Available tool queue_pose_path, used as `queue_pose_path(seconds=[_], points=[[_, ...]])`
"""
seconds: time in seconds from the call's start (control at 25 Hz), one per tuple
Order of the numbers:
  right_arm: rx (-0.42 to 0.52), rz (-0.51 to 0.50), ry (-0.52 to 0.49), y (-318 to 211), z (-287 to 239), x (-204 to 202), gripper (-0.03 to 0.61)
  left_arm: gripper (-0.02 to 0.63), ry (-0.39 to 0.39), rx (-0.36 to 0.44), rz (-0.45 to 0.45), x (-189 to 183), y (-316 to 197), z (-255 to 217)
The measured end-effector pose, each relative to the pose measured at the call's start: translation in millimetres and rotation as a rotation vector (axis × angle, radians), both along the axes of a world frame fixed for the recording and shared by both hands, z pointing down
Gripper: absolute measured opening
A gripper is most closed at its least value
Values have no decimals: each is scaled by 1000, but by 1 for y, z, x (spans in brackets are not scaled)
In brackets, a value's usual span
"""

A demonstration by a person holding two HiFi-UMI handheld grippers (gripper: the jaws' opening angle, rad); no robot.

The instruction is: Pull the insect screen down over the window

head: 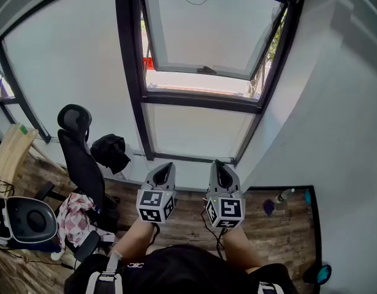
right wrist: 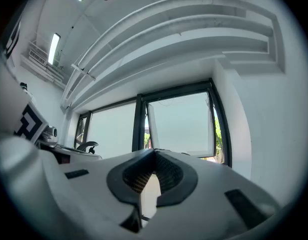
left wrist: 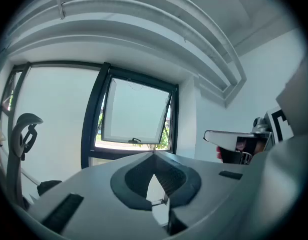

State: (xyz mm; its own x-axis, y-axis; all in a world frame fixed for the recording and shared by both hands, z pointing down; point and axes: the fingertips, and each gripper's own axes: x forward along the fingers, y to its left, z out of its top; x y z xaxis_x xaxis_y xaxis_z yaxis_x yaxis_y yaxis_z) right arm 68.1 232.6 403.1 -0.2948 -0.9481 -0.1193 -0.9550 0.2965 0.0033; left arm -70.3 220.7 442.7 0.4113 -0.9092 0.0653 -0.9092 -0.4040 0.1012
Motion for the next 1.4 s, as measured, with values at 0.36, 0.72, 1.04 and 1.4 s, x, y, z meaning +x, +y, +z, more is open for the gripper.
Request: queue_pose_path(seconds=[0.36,0.72,1.04,1.4], points=[[-7,-1,-17,2,1,4,3,14,-66,30,-3,7,5,-8],[-15,-49,-11,1,6,-22,5,14,-92,41,-9,-9,6,-9],[12,-25,38,-2,6,-54,5,12,-114,82,-8,-37,3,-7],[39,15,83,1,8,-77,6,12,-93,90,23,-63,-1,2]])
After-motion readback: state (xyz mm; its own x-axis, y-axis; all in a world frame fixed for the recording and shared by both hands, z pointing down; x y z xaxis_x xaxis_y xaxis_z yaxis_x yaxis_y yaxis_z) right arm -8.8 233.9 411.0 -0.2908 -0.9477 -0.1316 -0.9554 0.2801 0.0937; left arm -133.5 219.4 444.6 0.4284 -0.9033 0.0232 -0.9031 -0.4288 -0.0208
